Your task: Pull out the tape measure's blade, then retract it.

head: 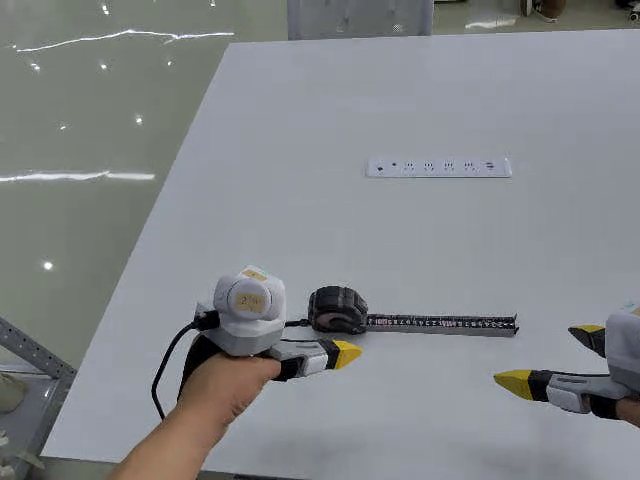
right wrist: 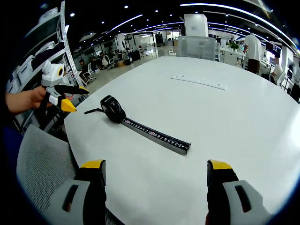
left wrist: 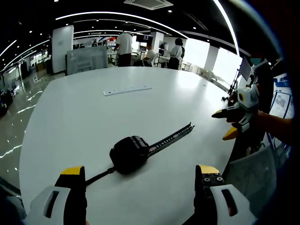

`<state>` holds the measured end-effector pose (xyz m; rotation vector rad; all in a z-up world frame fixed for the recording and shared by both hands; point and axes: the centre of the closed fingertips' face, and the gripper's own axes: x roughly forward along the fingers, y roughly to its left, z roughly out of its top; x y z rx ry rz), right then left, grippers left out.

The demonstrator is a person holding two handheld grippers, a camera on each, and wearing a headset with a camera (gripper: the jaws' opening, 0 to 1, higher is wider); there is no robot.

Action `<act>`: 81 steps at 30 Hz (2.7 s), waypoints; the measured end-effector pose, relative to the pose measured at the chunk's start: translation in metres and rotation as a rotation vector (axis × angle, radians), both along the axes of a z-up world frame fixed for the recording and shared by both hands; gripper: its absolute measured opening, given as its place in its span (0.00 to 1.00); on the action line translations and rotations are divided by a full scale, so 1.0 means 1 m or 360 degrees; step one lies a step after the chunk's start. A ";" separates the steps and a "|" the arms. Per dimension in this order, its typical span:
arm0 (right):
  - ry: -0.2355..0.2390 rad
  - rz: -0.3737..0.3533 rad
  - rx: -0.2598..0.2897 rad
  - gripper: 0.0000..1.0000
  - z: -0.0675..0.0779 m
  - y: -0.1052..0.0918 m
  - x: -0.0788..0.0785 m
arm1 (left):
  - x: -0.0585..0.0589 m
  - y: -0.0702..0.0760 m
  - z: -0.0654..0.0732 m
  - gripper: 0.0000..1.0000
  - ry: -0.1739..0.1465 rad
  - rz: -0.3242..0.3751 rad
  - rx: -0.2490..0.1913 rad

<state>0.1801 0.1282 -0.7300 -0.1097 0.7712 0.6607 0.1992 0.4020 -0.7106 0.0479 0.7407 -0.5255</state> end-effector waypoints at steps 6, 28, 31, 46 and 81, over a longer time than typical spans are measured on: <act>-0.0003 -0.0058 0.0041 0.97 0.019 0.003 -0.013 | -0.014 0.000 0.011 0.97 -0.0036 0.0015 -0.0016; -0.0121 -0.0055 0.0004 1.00 0.071 -0.009 -0.064 | -0.070 0.023 0.040 1.00 0.0017 0.0005 -0.0024; -0.0128 -0.0052 -0.0005 1.00 0.077 -0.011 -0.071 | -0.079 0.024 0.044 1.00 0.0024 0.0004 -0.0011; -0.0180 -0.0004 -0.0062 1.00 0.103 -0.019 -0.090 | -0.106 0.035 0.060 1.00 0.0073 0.0139 0.0008; -0.0059 0.0524 -0.0222 0.97 0.037 0.008 -0.014 | -0.007 -0.015 0.004 0.97 -0.0041 0.0430 0.0134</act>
